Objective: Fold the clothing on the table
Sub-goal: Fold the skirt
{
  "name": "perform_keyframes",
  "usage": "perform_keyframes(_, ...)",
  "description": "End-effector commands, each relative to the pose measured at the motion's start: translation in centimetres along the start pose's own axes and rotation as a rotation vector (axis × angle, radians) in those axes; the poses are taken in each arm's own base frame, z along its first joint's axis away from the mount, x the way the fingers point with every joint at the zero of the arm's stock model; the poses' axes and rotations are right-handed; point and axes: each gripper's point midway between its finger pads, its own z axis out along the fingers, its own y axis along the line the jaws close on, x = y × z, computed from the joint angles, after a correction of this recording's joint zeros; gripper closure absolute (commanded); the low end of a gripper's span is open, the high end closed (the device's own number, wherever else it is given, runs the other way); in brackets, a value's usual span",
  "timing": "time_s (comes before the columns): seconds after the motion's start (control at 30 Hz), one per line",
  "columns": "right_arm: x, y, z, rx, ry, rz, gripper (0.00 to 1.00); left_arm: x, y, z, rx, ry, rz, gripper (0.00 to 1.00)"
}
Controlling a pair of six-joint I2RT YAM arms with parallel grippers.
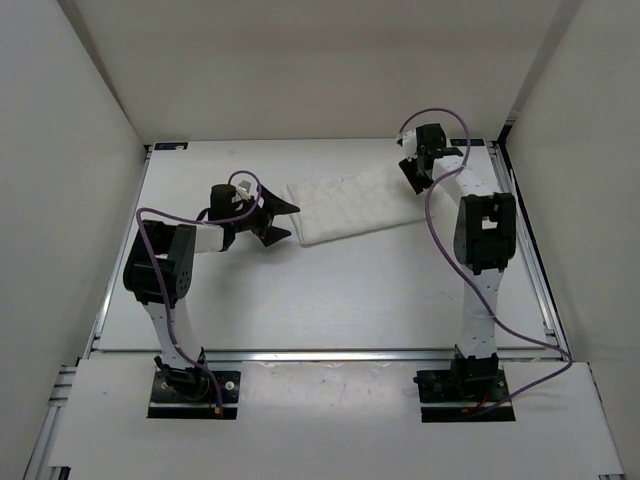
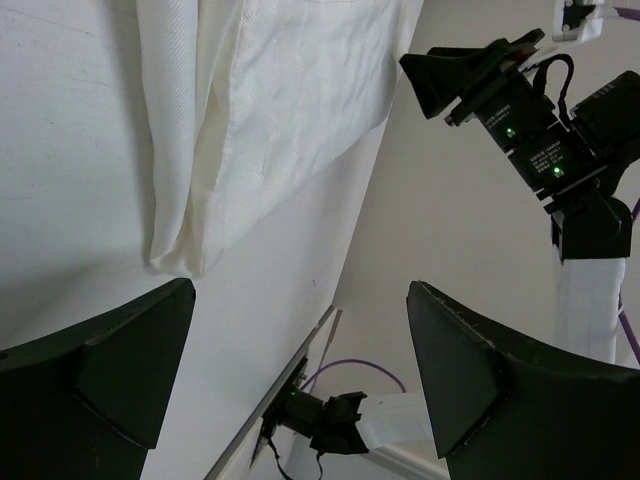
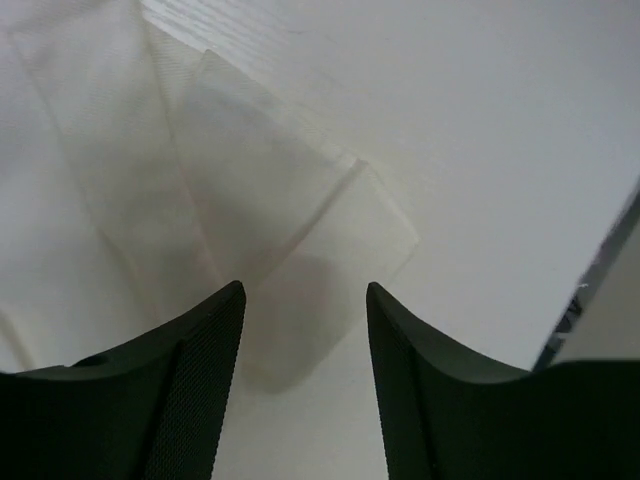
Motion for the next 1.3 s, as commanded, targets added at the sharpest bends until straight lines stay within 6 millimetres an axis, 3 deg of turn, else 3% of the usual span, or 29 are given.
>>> perform_keyframes(0.0,-4.4,-0.1,-5.8,-0.175,-0.185,0.132,0.46,-0.5,-3.7,-0.7,0.059,-0.018,0.073,0.01)
perform_keyframes(0.07,-5.5,1.6,-7.7,-0.327,-0.244,0.155,0.57,-0.5,-4.2,-0.3,0.062,-0.017,0.088,0.01)
perform_keyframes(0.13,-5.3,3.1,-7.8,-0.39,-0.21,0.157,0.56,-0.8,-4.4,0.4,0.059,-0.012,0.092,0.01)
perform_keyframes(0.2,-4.4,4.5,-7.8,-0.474,-0.144,0.169,0.49,-1.1,-4.7,1.1,0.054,-0.001,0.108,0.02)
perform_keyframes(0.3,-5.1,3.9,-7.4,-0.577,-0.134,0.302,0.36,-2.6,-6.7,1.8,0.062,-0.018,0.16,0.01)
perform_keyframes(0.47,-5.3,2.8,-5.3,-0.615,-0.154,0.333,0.14,-4.0,-6.7,3.7,0.041,-0.004,0.174,0.01)
perform_keyframes(0.7,-4.8,3.9,-2.5,-0.687,-0.119,0.323,0.12,-5.8,-6.1,6.4,-0.007,-0.011,0.192,0.01)
perform_keyframes(0.73,-4.8,4.0,-2.1,-0.706,-0.119,0.336,0.13,-6.3,-7.1,6.4,0.007,-0.023,0.195,0.01)
perform_keyframes(0.77,-4.9,4.0,-2.4,-0.718,-0.127,0.335,0.13,-6.5,-7.0,6.9,0.0,-0.028,0.194,0.02)
perform_keyframes(0.9,-3.7,3.3,-2.0,-0.727,-0.095,0.385,0.14,-5.8,-8.4,8.1,0.035,0.001,0.206,0.01)
perform_keyframes(0.97,-3.9,2.9,-3.1,-0.737,-0.096,0.426,0.13,-4.9,-9.5,8.7,0.059,0.024,0.218,0.02)
perform_keyframes(1.0,-3.3,0.9,-3.0,-0.716,-0.11,0.458,0.12,-4.2,-10.4,9.0,0.081,0.041,0.236,0.02)
perform_keyframes(1.1,-2.3,-0.9,-4.1,-0.713,-0.106,0.526,0.12,-2.4,-12.7,10.5,0.134,0.053,0.233,0.02)
perform_keyframes(1.13,-2.4,-1.3,-5.2,-0.733,-0.118,0.551,0.12,-1.5,-12.2,11.4,0.131,0.074,0.224,0.01)
perform_keyframes(1.23,-0.4,-1.5,-7.2,-0.824,-0.088,0.647,0.1,0.2,-13.4,13.4,0.175,0.104,0.22,0.01)
perform_keyframes(1.27,0.3,-0.5,-8.0,-0.882,-0.065,0.691,0.1,0.3,-13.0,13.8,0.168,0.098,0.216,0.02)
